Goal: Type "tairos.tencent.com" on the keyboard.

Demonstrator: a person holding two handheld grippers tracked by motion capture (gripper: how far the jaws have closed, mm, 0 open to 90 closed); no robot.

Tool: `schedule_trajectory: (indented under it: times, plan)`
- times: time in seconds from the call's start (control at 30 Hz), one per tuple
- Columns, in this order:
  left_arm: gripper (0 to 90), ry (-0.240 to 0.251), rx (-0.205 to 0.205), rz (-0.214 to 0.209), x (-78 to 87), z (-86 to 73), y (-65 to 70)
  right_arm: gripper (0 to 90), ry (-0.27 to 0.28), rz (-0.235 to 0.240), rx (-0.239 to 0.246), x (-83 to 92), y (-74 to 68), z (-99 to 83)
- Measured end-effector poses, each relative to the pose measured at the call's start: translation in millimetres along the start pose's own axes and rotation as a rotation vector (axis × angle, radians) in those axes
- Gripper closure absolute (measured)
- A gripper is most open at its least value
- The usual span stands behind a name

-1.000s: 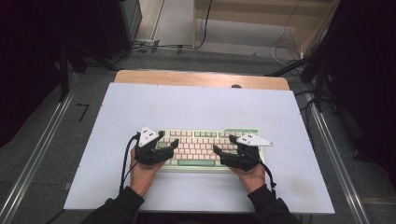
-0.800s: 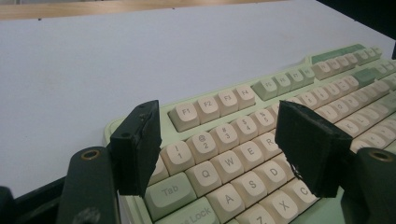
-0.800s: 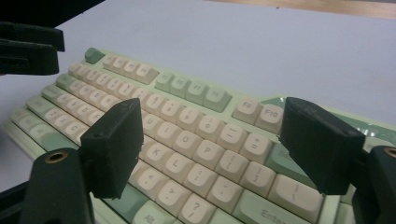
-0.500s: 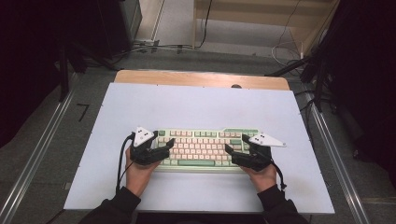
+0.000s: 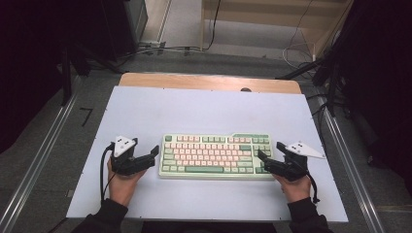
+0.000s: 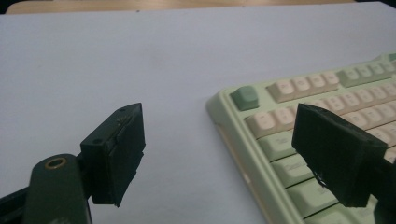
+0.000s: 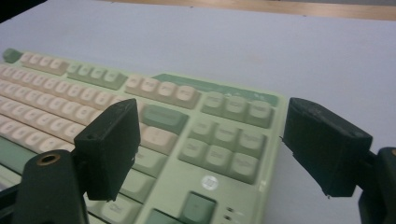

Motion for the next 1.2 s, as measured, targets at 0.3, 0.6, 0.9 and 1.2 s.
schedule_trajectory:
  times: [0.3, 0.6, 0.9, 1.2]
  plan:
    - [17.7, -0.016, 0.024, 0.067, 8.1, -8.0, -25.7, 17.9, 0.007, -0.132, -0.033, 27.6, 55.2, -8.2]
    - [17.8, -0.021, 0.021, 0.083, 5.9, -9.5, -27.7, 17.9, -0.041, -0.217, -0.090, 46.0, 91.4, -27.4]
    - [18.1, -0.038, 0.036, 0.095, 2.5, -13.7, -32.9, 17.9, -0.042, -0.232, -0.111, 50.5, 99.0, -29.7]
    - [18.9, -0.042, 0.039, 0.101, -0.5, -14.4, -36.2, 17.9, -0.037, -0.234, -0.108, 49.8, 98.8, -29.5]
Point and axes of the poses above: each handheld gripper's, and its own axes: x roughly backward along the jaws, z roughly out of its top, y roughly to its right, the point moved 10 cm from there along -x, roughly forward along the jaws, and after that the axes turned 12 degrees about y, right-handed, at the moved point
